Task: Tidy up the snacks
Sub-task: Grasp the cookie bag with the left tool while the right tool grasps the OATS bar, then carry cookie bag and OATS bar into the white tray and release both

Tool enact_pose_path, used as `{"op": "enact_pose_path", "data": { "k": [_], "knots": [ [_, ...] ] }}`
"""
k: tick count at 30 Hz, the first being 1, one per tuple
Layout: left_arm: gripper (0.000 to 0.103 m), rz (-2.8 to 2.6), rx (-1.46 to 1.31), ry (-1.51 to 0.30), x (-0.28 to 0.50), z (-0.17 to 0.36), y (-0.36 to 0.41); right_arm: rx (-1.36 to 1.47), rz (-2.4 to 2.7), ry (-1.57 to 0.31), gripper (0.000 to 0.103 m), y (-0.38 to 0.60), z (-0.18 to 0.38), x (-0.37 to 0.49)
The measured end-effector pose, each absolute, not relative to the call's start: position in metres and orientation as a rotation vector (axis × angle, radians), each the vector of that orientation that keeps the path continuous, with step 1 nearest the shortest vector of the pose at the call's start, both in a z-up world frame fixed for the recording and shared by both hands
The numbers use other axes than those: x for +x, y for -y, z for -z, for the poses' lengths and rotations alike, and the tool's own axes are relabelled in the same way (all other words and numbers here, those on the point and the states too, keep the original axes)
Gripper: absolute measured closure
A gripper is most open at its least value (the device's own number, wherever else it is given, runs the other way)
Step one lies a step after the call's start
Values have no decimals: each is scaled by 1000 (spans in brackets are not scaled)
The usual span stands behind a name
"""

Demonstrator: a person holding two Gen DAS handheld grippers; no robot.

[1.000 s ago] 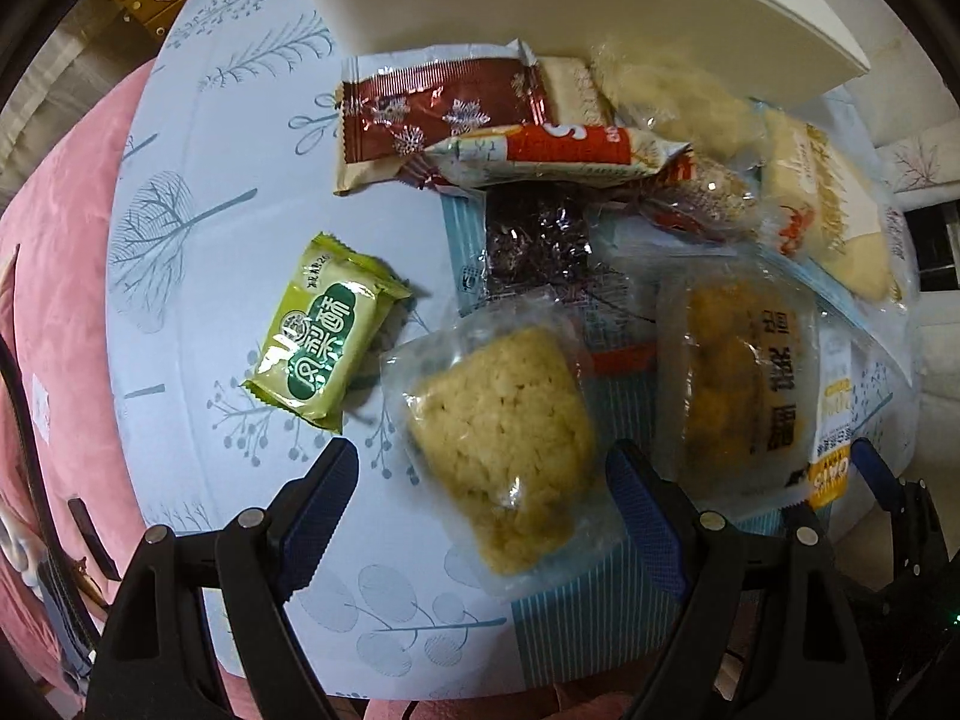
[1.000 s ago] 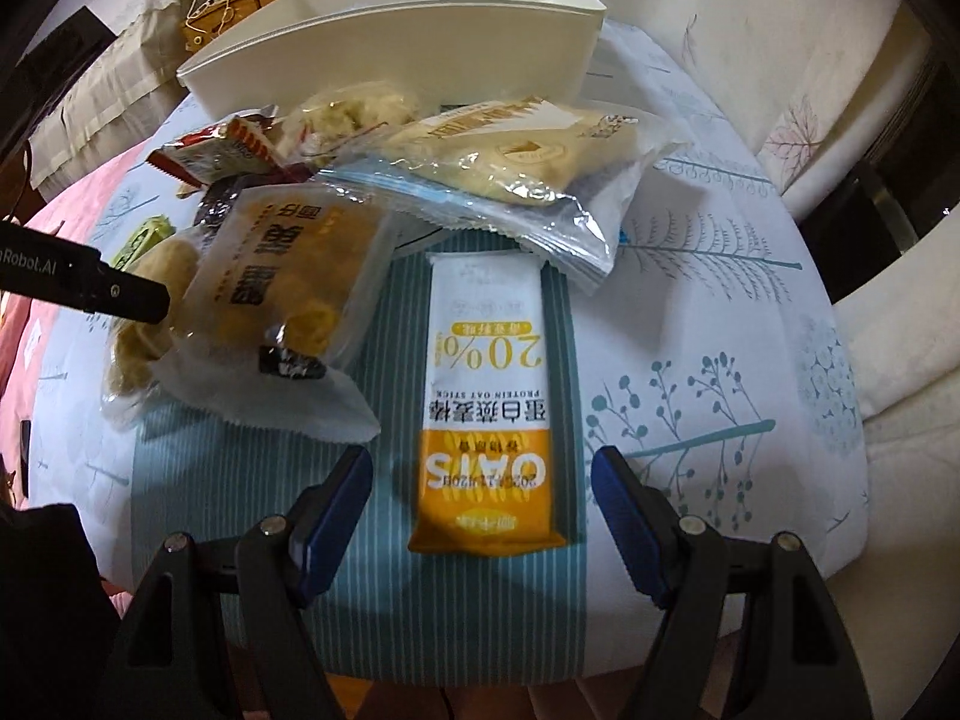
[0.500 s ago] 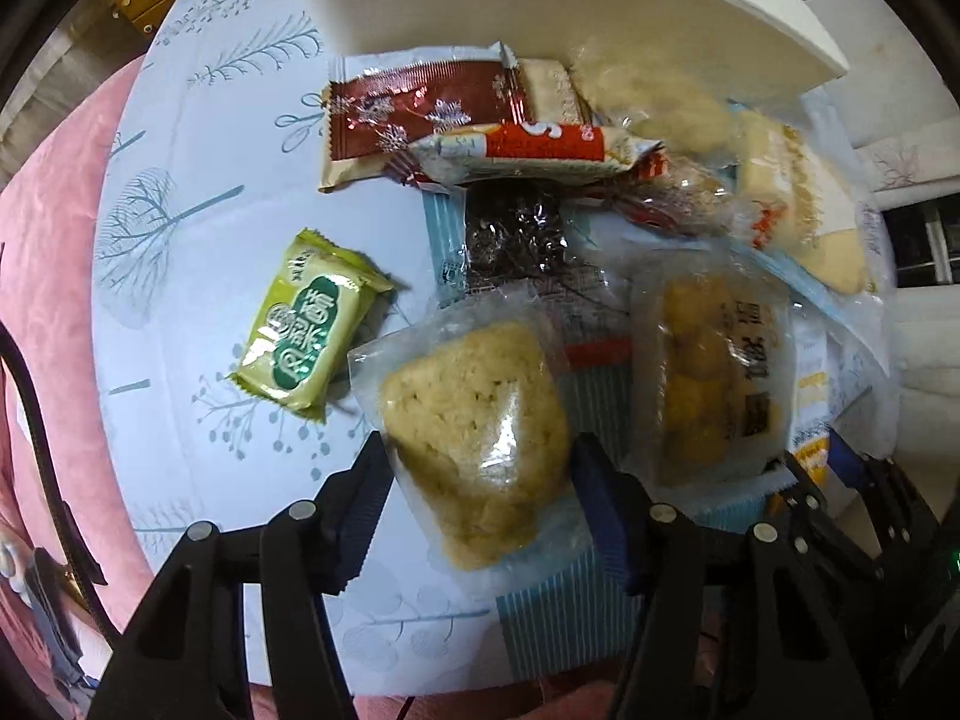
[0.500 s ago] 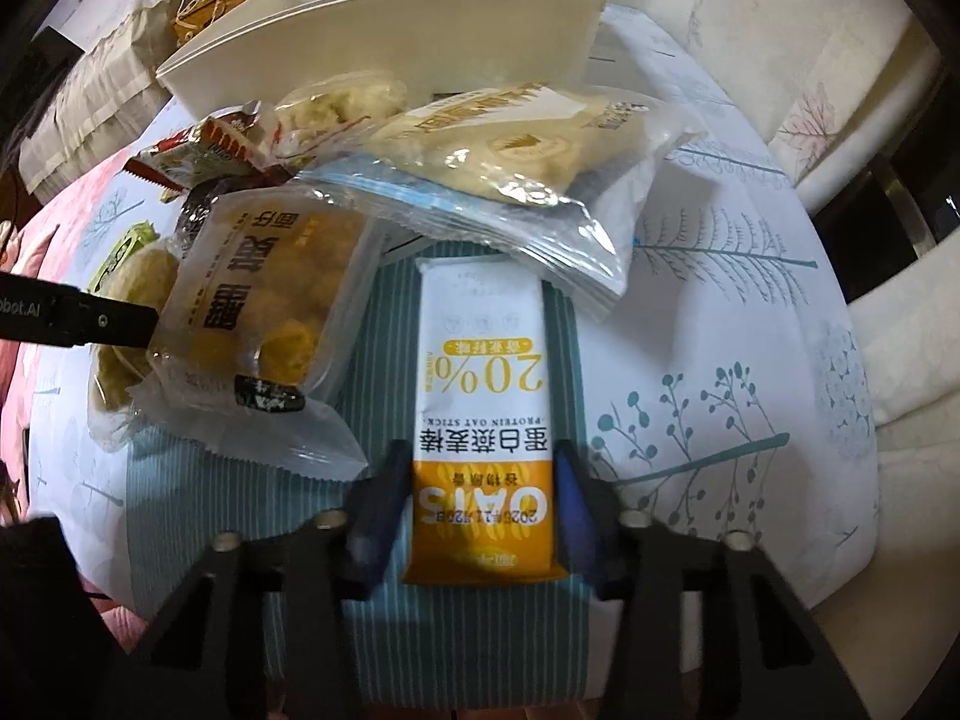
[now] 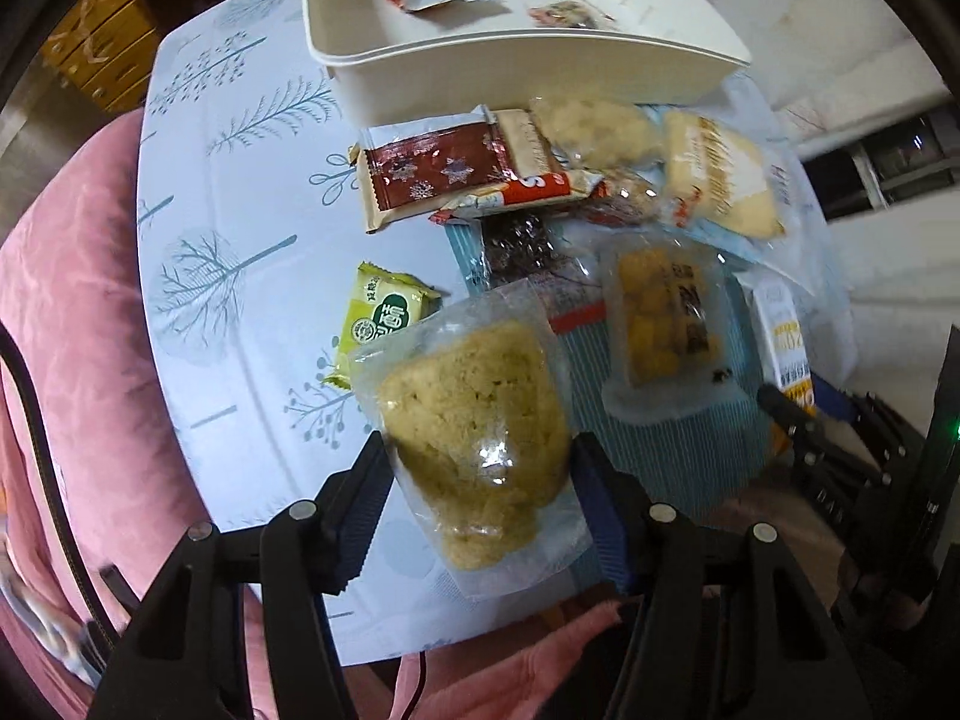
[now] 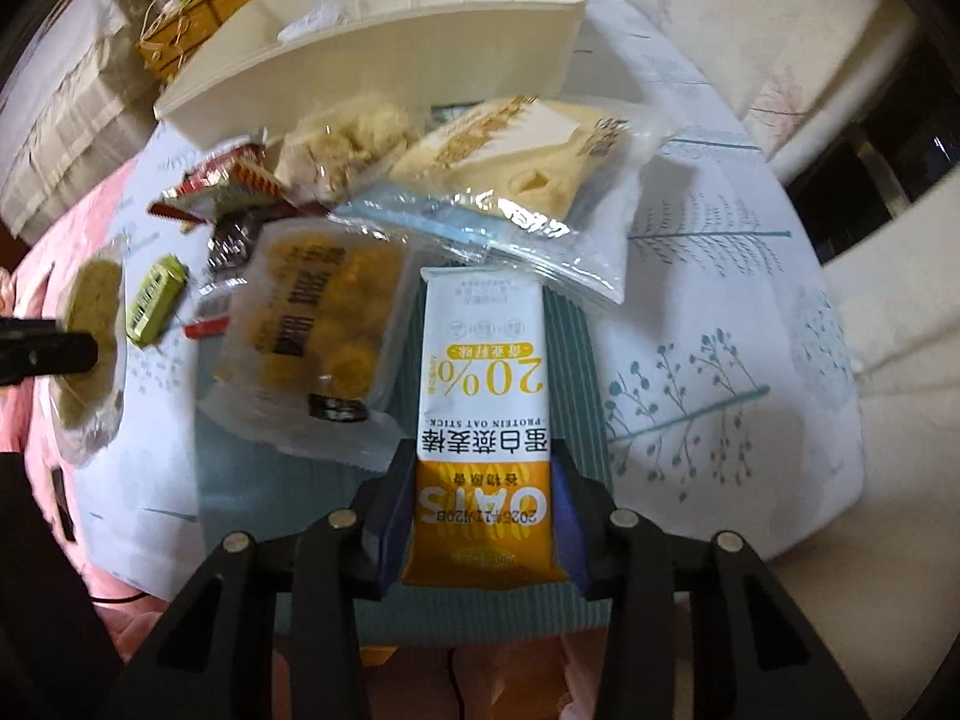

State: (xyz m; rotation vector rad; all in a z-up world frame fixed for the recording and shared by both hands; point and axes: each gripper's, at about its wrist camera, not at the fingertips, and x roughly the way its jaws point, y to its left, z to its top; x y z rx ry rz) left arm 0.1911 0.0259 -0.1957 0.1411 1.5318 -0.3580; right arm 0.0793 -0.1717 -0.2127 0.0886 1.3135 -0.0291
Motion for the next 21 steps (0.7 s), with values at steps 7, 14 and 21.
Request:
{"op": "enact_pose_path", "data": {
  "k": [7, 14, 21],
  "knots": [
    [44, 451, 222, -1528, 180, 170, -43, 157, 140, -1254, 61, 169, 177, 57],
    [44, 511, 206, -1472, 186, 132, -58, 142, 122, -1164, 61, 146, 140, 45],
    [44, 491, 208, -1432, 199, 103, -62, 114, 50, -1099, 61, 132, 110, 63]
  ]
}}
